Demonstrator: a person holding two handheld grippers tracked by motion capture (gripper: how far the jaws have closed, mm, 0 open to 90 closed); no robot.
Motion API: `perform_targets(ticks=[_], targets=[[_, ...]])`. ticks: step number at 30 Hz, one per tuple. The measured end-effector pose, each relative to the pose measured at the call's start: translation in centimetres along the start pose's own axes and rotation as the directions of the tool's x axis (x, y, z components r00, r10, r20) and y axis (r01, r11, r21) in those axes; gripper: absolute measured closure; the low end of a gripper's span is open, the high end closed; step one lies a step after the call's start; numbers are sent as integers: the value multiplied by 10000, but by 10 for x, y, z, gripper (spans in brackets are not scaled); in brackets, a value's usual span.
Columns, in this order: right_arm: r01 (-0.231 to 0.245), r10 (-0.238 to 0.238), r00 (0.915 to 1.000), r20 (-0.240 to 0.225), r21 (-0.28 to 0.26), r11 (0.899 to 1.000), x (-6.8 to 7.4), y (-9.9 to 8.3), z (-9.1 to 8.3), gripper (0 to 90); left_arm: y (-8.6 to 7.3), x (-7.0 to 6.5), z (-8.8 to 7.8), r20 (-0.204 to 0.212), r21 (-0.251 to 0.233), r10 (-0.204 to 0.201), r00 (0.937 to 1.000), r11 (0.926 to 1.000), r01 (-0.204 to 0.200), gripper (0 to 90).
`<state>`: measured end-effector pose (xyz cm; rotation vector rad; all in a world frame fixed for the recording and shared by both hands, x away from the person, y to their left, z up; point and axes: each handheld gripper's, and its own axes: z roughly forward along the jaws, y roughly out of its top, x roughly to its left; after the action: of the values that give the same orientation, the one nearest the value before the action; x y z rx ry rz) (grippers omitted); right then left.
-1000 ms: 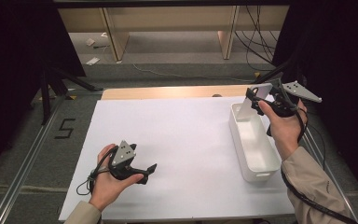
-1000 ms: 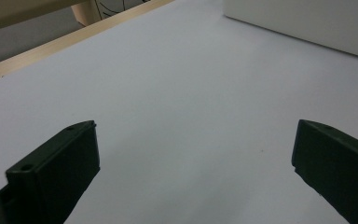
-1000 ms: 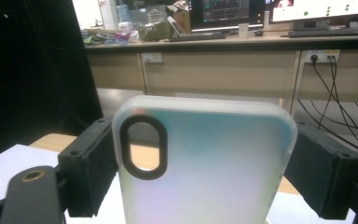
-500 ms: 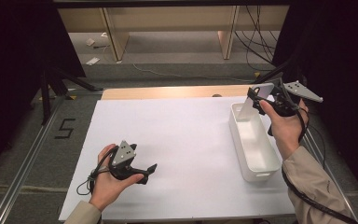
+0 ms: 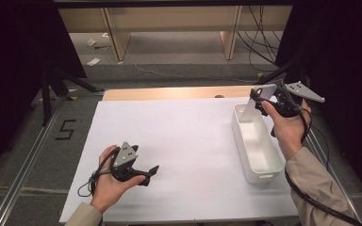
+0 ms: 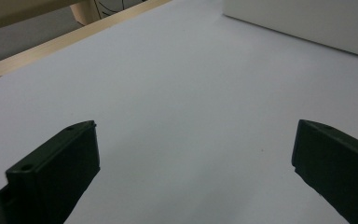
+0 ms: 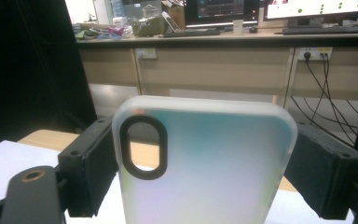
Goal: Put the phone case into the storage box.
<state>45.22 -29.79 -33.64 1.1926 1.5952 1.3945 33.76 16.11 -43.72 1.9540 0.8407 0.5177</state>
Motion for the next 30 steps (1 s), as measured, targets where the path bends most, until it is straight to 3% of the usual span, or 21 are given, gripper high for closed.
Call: perform_targets(ticks=[30], targets=[[343, -347, 9992, 186, 215, 9992, 0, 0, 10, 179, 0, 0, 1, 26, 54, 58, 10000, 10000, -58, 1]])
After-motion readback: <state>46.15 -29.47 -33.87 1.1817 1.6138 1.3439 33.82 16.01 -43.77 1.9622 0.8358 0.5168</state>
